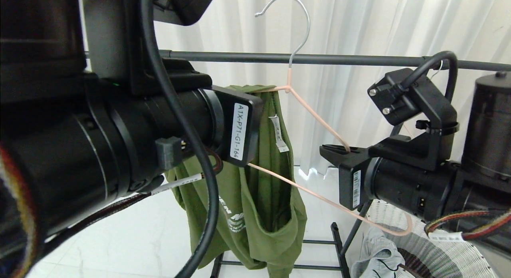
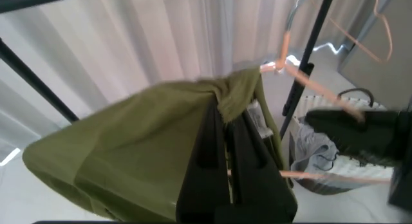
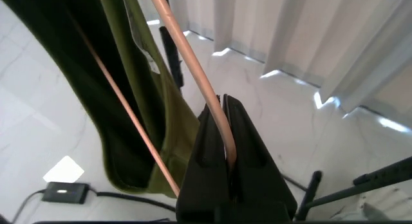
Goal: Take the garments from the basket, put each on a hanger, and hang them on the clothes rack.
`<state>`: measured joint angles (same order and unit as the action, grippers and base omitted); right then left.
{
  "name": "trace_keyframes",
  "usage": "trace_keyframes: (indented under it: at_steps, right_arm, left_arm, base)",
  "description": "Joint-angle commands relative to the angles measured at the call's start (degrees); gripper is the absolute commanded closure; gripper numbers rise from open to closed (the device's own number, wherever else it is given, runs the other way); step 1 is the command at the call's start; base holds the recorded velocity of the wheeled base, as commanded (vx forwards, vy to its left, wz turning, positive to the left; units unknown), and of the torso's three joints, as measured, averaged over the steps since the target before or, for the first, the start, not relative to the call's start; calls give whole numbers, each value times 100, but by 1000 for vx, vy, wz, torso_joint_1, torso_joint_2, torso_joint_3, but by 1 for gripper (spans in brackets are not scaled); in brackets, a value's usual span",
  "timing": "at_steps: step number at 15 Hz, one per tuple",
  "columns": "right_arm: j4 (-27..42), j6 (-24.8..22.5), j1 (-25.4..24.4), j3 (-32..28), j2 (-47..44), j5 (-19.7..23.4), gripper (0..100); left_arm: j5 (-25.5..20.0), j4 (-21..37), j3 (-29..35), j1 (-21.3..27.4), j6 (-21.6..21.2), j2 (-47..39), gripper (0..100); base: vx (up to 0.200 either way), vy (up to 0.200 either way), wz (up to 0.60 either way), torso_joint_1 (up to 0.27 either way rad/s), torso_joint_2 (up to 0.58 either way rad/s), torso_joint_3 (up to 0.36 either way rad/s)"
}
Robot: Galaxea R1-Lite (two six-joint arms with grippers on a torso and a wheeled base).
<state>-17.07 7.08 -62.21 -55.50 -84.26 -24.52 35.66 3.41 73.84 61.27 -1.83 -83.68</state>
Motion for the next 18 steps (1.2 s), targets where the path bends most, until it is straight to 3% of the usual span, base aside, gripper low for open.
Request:
trace_keyframes:
  at_steps: [1, 5, 15, 16, 18]
  right_arm:
    - [-25, -111, 25, 4, 156, -1, 100]
    - [-42, -480, 7, 22, 252, -1, 100]
    - [-649, -506, -46, 251, 270, -18, 100]
    - [-816, -506, -46, 330, 261, -18, 100]
    - [-904, -497, -46, 330, 261, -18, 100]
  left_arm:
    - [3, 1, -106, 87, -2, 27, 100]
    - [3, 1, -115, 201, -2, -17, 100]
    - [-6, -350, -80, 307, -37, -175, 100]
    - [-6, -359, -80, 307, -37, -175, 0]
    - [-6, -359, -89, 307, -37, -175, 0]
  base:
    - [0, 0, 0, 0, 0, 0]
    - [0, 0, 0, 0, 0, 0]
    - [0, 0, 0, 0, 0, 0]
    - [0, 0, 0, 0, 0, 0]
    - [0, 0, 0, 0, 0, 0]
